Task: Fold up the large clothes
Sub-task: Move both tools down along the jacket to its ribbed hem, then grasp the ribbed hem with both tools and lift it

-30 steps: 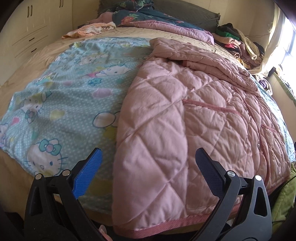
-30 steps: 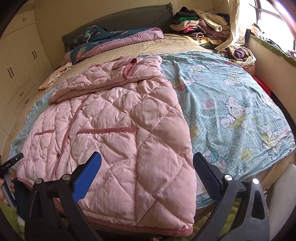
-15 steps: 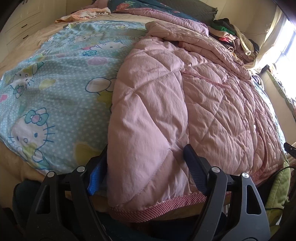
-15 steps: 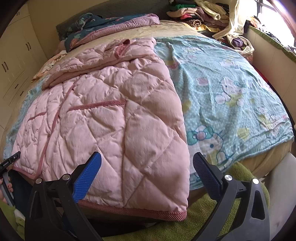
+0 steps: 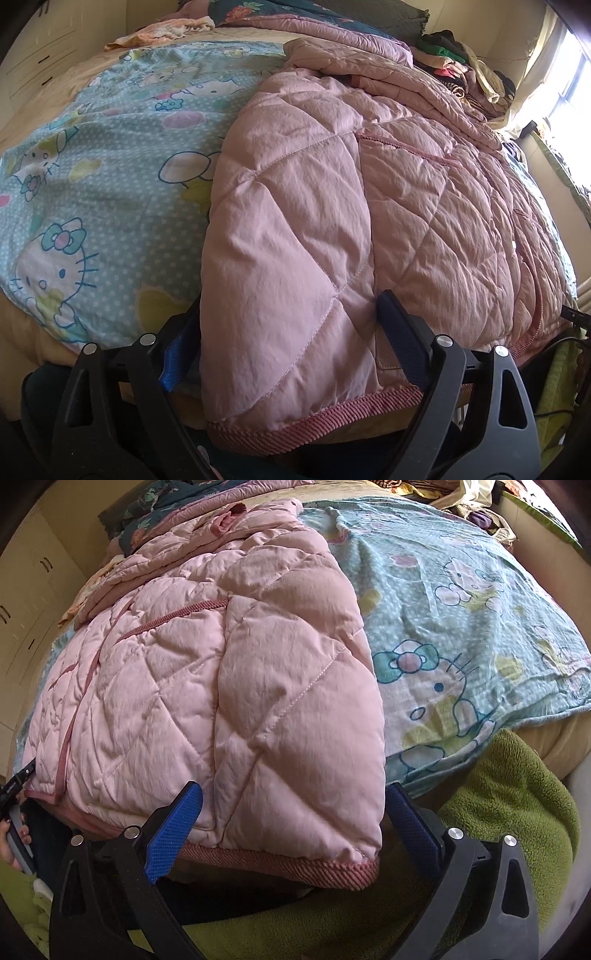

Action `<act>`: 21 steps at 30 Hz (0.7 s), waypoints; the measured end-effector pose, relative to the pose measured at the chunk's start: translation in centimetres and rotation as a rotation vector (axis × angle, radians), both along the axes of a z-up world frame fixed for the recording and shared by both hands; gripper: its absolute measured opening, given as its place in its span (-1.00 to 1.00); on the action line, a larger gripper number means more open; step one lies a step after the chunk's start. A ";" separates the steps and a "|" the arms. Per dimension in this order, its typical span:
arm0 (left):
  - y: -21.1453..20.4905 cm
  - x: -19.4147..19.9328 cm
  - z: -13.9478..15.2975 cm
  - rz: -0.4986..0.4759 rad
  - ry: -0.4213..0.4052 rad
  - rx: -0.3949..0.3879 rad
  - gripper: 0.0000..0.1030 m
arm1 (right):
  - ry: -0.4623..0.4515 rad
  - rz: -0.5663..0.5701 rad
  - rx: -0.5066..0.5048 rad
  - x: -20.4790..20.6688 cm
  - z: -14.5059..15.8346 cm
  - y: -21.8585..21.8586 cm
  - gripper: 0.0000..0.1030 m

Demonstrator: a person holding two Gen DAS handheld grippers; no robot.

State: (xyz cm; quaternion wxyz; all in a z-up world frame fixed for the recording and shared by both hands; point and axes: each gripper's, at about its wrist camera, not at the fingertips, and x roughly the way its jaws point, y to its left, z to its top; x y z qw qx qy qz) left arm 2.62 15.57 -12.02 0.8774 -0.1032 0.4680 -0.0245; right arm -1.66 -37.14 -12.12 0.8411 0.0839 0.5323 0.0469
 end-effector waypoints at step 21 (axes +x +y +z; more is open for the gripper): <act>-0.9 0.4 9.8 -0.055 -0.247 -0.067 -0.82 | -0.393 0.114 0.176 0.2 10.1 0.4 -0.66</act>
